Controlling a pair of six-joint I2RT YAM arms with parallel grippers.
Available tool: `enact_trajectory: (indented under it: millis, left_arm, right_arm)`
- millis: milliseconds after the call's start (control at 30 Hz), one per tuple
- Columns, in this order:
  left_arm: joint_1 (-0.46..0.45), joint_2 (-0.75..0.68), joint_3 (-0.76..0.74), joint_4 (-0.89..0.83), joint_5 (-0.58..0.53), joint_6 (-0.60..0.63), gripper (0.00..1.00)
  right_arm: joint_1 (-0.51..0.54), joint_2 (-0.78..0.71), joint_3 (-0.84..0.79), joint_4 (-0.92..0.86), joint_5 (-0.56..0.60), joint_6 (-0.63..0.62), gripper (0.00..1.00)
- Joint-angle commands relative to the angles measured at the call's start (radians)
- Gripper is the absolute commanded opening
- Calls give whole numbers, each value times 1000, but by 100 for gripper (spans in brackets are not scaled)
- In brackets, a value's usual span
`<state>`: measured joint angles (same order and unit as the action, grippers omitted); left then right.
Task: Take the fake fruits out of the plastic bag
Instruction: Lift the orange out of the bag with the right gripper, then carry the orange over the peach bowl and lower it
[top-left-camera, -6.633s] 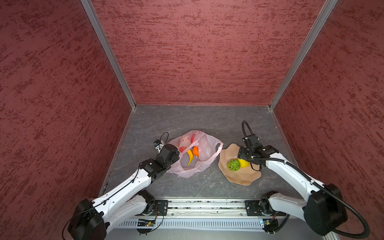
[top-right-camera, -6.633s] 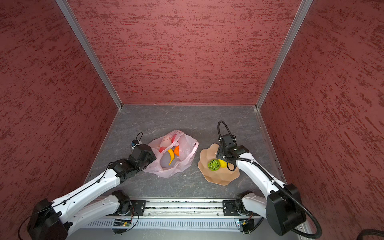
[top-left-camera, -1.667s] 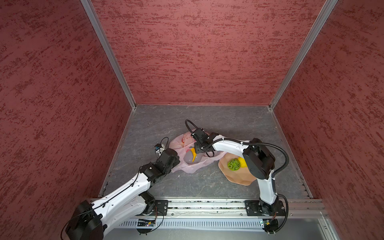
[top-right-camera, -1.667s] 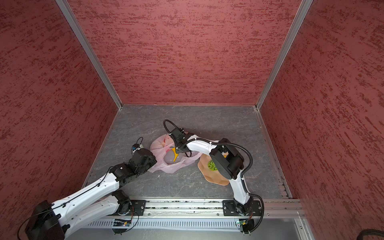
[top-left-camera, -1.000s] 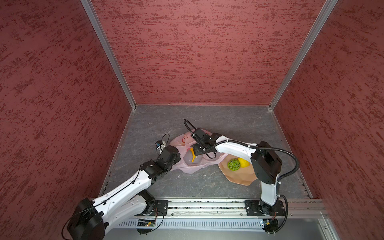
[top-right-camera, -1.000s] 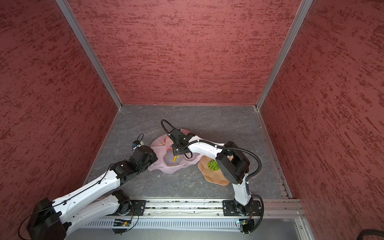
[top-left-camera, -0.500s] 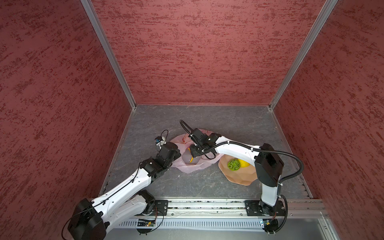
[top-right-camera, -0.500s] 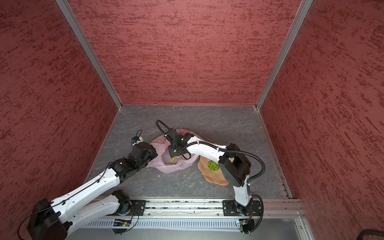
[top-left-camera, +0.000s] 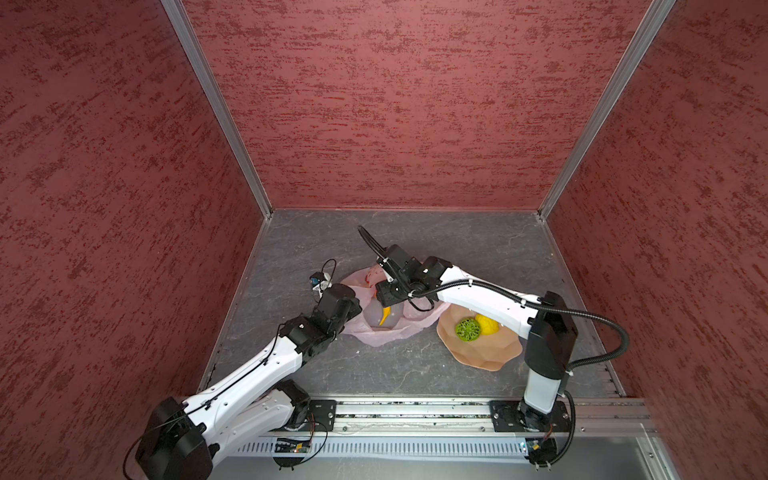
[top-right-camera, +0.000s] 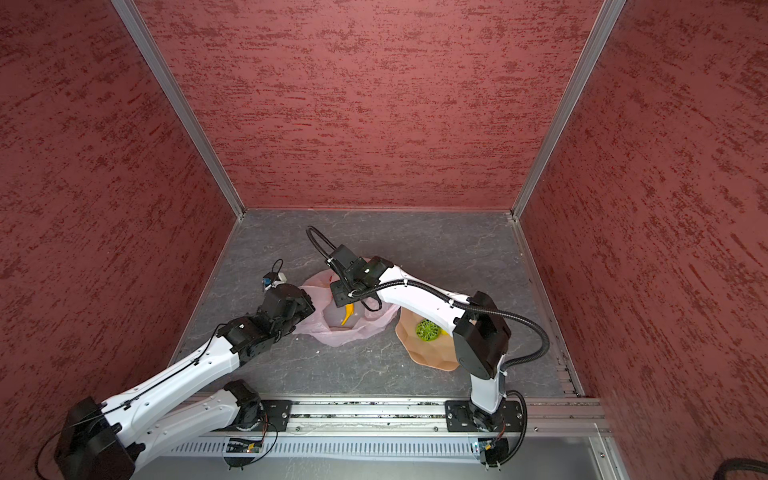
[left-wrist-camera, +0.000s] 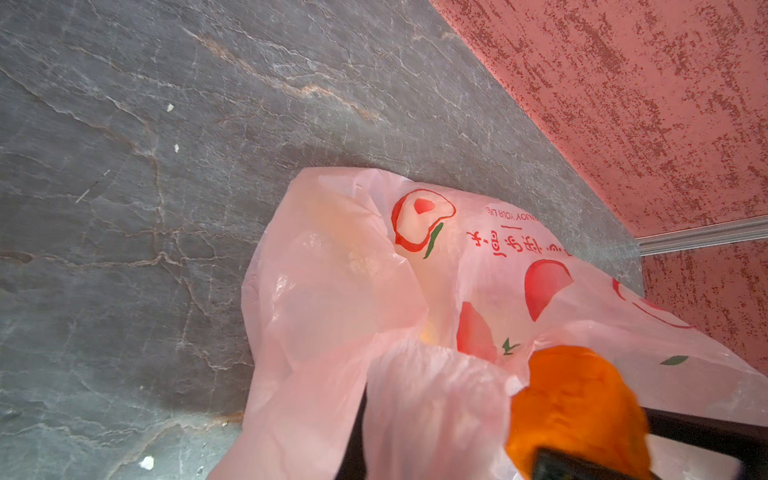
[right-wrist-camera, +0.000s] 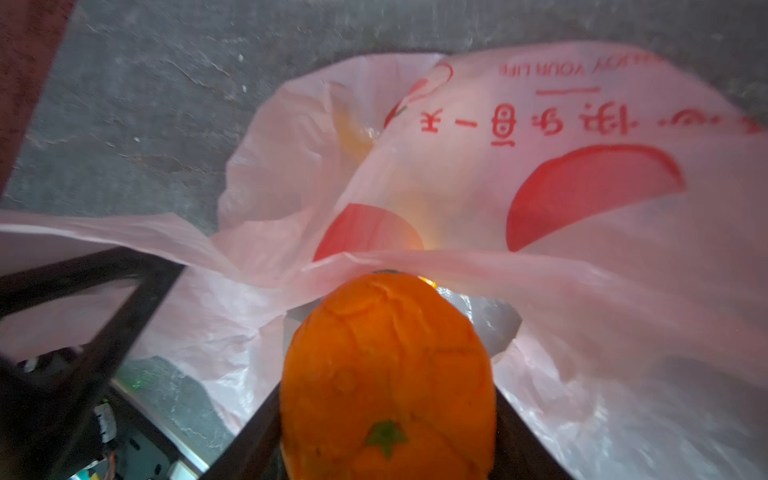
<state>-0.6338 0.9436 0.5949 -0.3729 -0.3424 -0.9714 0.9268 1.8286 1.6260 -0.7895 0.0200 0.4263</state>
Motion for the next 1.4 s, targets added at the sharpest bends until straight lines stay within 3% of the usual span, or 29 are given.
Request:
enact_trajectory:
  millis: [0,367,700,1133,1367]
  left_arm:
    - [4,4,11,22,-6,14,0]
    - [4,-1,14,22,0,22,0]
    - [3,-2,19,22,5,25,0]
    - [5,38,31,32,20,24,0]
    - [5,52,44,27,13,25,0]
  right_arm:
    - [6,-77,72,-55,18,-31,39]
    - [-60,-185,160,-166,221,-66,38]
    - [-265,-427,-32,-187,326,-19,36]
    - [-513,-663,-395,-107,272,15,35]
    - [-547,-678,-571,-14,207,43,34]
